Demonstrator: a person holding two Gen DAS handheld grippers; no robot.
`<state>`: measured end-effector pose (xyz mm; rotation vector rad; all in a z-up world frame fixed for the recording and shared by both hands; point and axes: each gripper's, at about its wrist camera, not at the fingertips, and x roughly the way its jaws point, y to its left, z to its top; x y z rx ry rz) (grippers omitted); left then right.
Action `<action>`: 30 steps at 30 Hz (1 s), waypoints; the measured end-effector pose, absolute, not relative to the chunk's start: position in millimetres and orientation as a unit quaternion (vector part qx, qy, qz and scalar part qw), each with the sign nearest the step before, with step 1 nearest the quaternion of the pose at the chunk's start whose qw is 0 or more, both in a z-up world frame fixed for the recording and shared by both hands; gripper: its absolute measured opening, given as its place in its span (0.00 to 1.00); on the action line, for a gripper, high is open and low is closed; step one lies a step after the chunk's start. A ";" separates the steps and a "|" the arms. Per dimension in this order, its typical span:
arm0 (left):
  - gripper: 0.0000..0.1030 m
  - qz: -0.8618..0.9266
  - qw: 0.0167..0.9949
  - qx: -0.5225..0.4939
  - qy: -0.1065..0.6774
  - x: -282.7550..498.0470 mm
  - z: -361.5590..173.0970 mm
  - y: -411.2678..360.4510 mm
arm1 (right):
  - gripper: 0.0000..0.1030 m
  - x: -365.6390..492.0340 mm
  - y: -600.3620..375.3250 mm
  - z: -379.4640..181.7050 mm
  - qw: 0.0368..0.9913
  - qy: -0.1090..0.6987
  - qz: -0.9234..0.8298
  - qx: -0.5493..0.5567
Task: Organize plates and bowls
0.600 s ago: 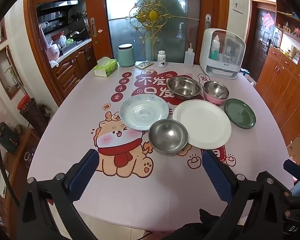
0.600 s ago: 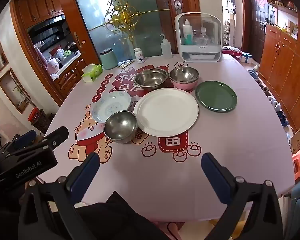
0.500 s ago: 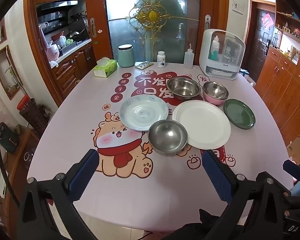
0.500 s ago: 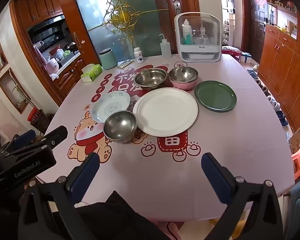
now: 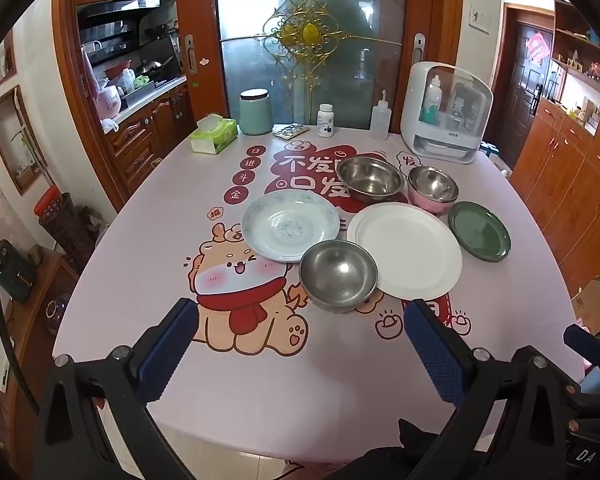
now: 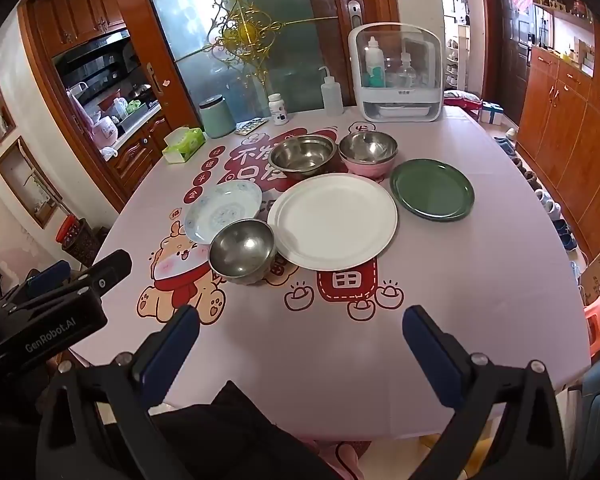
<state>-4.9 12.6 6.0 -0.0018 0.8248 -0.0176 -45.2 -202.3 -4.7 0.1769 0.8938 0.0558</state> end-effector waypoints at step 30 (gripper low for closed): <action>0.99 -0.035 0.920 0.005 0.390 -2.1 4.5 20.3 | 0.99 -59.7 -179.3 -2.0 0.900 0.425 0.000 0.099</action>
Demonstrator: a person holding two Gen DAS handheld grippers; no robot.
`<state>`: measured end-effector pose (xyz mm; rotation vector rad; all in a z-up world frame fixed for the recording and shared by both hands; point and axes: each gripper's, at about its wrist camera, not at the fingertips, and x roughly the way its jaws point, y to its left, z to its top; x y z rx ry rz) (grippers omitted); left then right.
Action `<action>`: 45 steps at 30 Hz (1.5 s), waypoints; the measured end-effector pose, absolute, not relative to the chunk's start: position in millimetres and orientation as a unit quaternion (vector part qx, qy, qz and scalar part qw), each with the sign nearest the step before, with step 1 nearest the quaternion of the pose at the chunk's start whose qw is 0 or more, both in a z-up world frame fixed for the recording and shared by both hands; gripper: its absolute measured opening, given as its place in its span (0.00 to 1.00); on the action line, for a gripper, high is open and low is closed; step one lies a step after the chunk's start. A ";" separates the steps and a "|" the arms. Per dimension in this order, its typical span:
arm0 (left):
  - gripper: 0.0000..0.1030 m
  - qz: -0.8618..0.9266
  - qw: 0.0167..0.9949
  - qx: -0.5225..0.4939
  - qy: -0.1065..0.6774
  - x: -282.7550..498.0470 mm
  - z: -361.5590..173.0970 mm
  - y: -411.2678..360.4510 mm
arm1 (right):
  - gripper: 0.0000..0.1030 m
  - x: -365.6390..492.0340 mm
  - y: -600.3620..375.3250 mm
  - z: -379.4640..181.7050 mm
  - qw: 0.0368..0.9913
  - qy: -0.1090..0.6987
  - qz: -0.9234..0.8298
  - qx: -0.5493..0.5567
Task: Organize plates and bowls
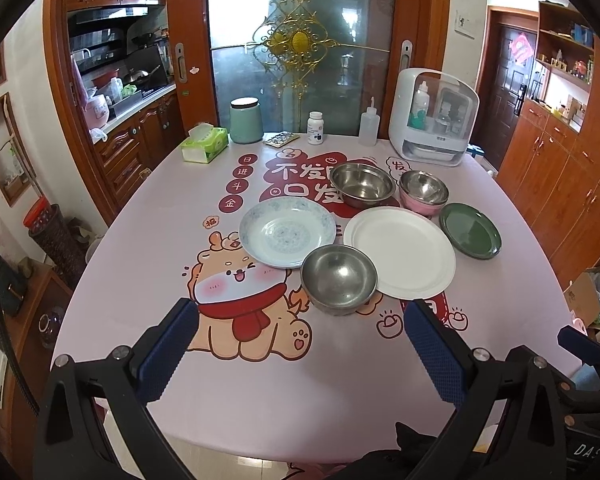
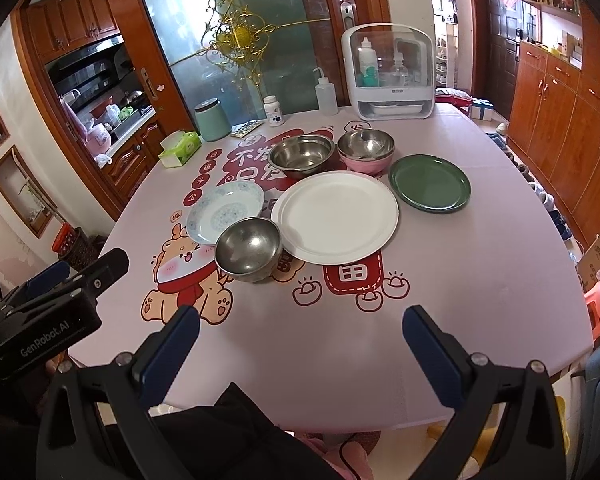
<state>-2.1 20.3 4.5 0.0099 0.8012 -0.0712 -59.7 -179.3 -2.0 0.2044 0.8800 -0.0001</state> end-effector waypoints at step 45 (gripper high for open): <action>0.99 -0.133 0.896 0.017 0.422 57.4 -10.3 -19.7 | 0.99 -34.2 -230.4 -9.9 0.903 0.391 -0.035 0.172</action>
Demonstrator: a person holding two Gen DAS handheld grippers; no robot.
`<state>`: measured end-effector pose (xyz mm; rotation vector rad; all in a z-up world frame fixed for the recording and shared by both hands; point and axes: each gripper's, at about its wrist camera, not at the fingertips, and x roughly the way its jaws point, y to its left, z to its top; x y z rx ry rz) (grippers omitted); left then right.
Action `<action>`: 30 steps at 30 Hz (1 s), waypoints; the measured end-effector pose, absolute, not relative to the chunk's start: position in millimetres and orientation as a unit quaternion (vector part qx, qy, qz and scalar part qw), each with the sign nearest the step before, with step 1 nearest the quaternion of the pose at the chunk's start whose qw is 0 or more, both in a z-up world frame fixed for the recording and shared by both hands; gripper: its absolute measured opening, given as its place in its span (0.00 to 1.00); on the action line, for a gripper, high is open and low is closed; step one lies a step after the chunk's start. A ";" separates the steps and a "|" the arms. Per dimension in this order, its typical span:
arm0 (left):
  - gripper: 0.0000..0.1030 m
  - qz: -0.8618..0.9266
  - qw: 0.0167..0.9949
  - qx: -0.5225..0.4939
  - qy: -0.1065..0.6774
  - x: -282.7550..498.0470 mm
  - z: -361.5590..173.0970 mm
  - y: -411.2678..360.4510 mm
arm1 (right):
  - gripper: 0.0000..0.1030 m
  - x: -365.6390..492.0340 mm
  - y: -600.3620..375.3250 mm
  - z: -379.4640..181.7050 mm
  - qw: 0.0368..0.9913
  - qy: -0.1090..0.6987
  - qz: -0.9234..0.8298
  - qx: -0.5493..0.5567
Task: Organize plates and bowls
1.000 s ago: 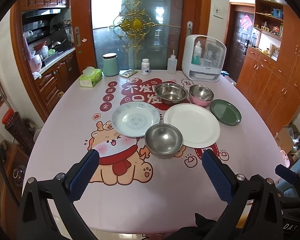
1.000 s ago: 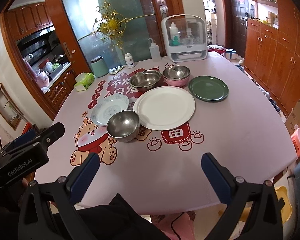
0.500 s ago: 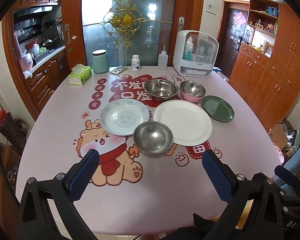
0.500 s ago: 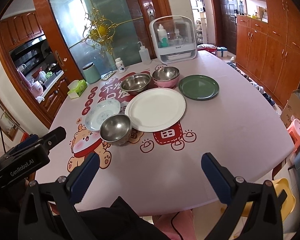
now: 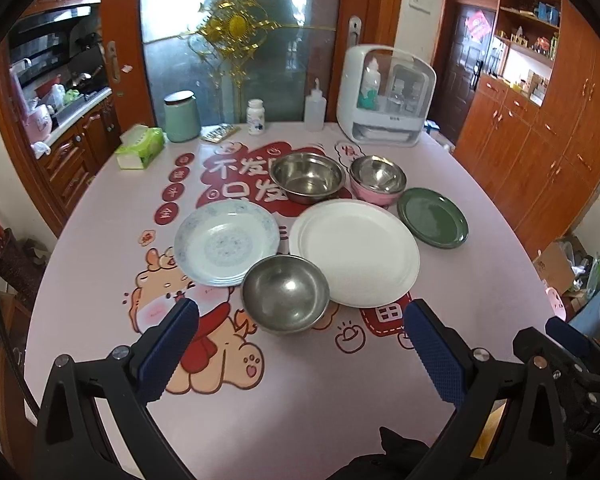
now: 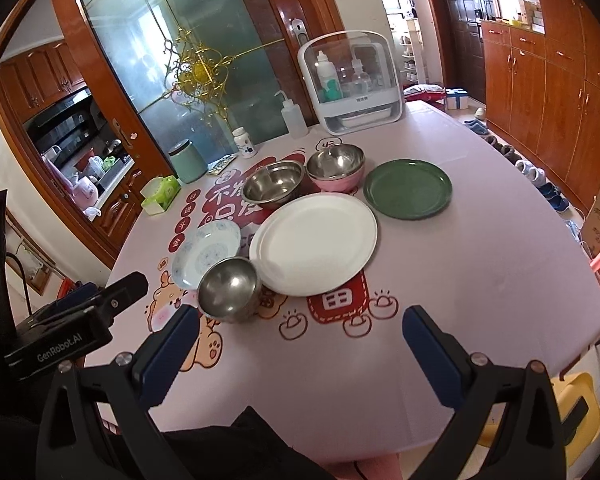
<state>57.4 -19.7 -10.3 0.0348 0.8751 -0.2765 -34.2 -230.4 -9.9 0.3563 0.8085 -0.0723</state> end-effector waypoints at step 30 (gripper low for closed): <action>0.99 -0.171 0.833 0.120 0.513 257.8 -75.6 -90.0 | 0.79 91.3 -295.8 -95.8 0.845 0.488 -0.028 0.216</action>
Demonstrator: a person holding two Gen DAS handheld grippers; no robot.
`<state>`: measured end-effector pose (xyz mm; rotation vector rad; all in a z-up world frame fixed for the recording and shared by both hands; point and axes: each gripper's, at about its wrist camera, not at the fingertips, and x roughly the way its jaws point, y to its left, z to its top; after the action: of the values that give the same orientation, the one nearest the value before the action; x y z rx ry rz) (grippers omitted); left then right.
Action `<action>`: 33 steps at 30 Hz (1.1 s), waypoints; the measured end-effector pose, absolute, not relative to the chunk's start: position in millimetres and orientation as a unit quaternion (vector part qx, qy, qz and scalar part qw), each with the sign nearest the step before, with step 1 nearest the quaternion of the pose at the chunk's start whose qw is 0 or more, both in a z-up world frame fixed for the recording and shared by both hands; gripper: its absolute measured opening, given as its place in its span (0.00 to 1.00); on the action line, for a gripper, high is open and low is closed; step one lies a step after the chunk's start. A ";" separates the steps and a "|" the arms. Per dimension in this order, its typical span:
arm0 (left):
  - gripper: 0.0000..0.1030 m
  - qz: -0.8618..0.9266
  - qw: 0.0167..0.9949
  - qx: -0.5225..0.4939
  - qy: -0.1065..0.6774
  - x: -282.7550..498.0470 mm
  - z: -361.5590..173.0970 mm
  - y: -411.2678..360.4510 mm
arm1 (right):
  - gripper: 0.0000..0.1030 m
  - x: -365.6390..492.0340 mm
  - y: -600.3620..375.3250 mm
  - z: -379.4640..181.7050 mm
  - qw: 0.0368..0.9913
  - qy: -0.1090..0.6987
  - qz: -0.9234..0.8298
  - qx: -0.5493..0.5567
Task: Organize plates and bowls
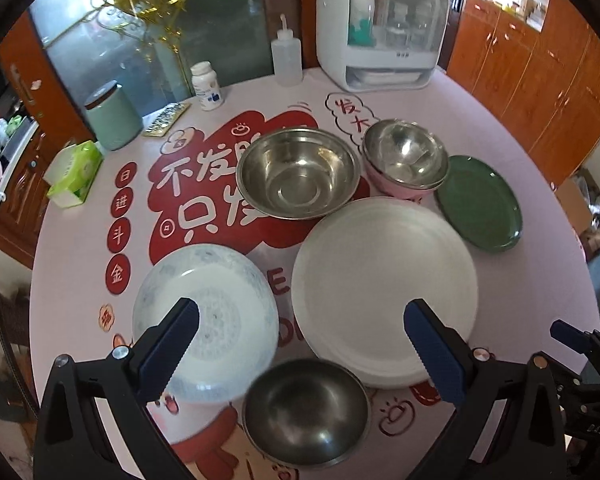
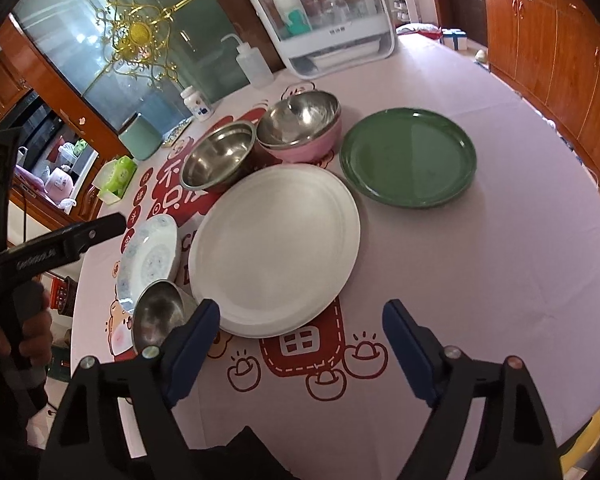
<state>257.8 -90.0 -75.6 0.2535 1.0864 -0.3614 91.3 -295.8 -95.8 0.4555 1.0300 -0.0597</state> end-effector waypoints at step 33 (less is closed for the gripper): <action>0.61 -0.243 0.768 0.018 0.592 350.6 -193.8 -94.5 | 0.47 150.8 -314.9 -184.5 0.767 0.564 -0.042 0.302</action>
<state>350.6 -94.5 -193.8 0.0387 1.2857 -0.5272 150.8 -314.9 -184.5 0.6563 1.2240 -0.0916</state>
